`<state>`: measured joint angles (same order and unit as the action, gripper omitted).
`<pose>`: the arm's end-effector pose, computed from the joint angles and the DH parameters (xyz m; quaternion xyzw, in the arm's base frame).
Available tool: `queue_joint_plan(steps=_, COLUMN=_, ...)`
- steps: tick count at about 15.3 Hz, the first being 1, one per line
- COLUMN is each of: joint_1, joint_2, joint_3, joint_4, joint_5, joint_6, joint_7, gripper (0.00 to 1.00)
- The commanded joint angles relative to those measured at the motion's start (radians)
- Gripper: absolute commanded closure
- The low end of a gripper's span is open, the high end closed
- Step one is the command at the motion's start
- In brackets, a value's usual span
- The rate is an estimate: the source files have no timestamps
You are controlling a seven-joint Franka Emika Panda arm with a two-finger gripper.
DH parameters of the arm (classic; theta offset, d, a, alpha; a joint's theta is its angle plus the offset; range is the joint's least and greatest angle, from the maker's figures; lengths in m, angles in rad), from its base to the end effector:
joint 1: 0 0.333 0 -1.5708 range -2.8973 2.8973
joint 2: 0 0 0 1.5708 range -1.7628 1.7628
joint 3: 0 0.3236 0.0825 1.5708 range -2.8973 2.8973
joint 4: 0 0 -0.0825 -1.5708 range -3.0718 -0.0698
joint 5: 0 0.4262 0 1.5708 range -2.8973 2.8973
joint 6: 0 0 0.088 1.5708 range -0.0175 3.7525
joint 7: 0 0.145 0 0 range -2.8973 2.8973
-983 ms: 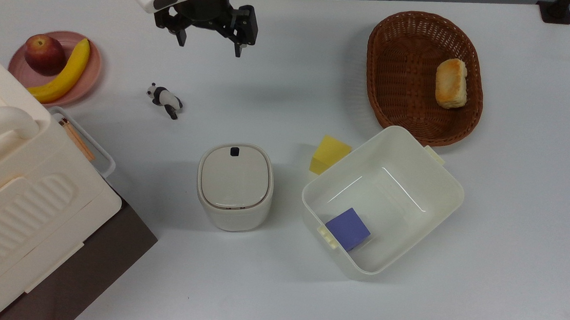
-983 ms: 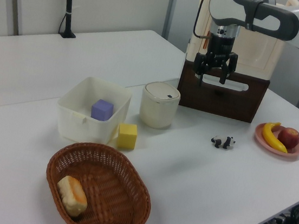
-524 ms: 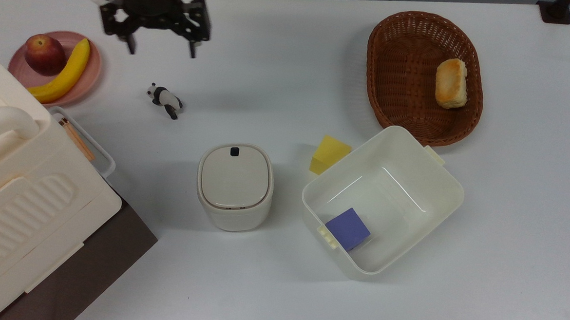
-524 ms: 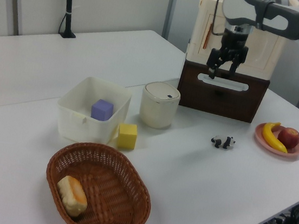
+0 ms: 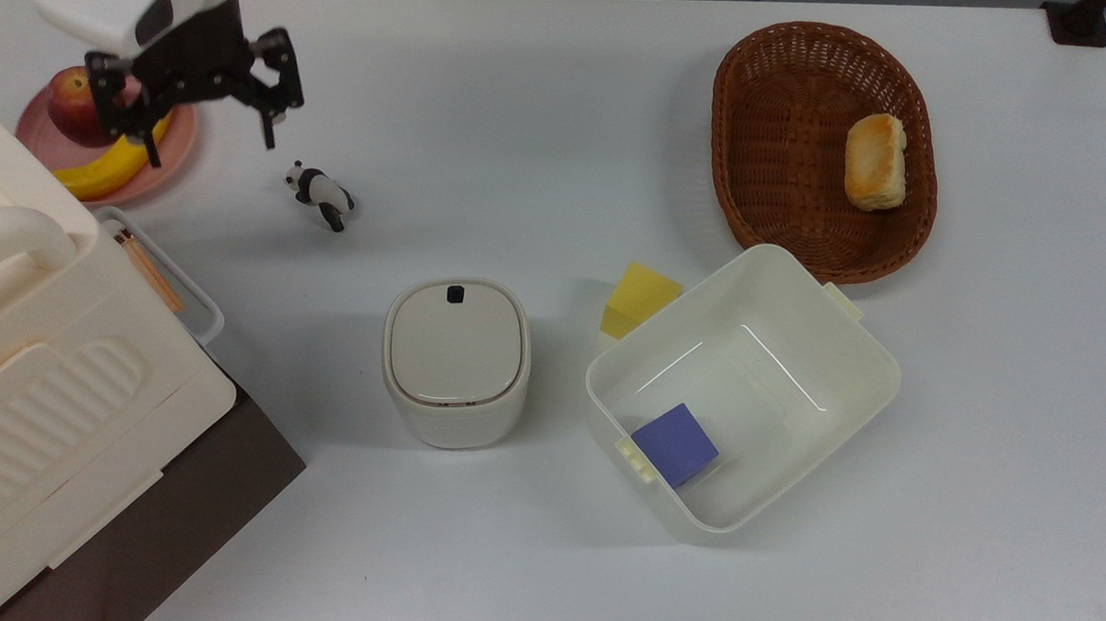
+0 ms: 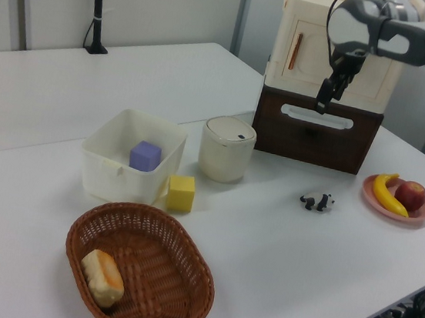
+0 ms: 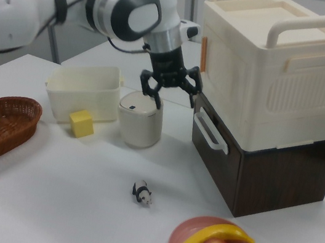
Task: Slide the drawer open
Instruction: 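Move the open gripper toward the white handle of the wooden drawer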
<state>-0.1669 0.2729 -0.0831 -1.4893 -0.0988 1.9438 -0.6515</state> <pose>0.6902 -0.1807 0.4969 0.9708 0.2142 0.0564 0.0922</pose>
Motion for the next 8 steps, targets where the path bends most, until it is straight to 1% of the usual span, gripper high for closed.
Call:
queue_joint_plan(steps=1, joint_1=0.015, joint_2=0.020, joint_3=0.000, joint_4=-0.063, joint_5=-0.076, joint_6=0.151, joint_7=-0.043, gripper=0.10)
queue_joint_plan(steps=2, joint_1=0.017, joint_2=0.023, joint_3=0.000, joint_4=-0.077, joint_5=-0.088, joint_6=0.180, joint_7=-0.043, gripper=0.10)
queue_joint_plan(steps=3, joint_1=0.017, joint_2=0.029, joint_3=0.000, joint_4=-0.078, joint_5=-0.100, joint_6=0.202, joint_7=-0.043, gripper=0.14)
queue_joint_plan(steps=6, joint_1=0.015, joint_2=0.074, joint_3=0.000, joint_4=-0.077, joint_5=-0.148, joint_6=0.274, joint_7=-0.040, gripper=0.14)
queue_joint_plan(steps=8, joint_1=0.012, joint_2=0.100, joint_3=0.000, joint_4=-0.077, joint_5=-0.176, joint_6=0.309, joint_7=-0.040, gripper=0.19)
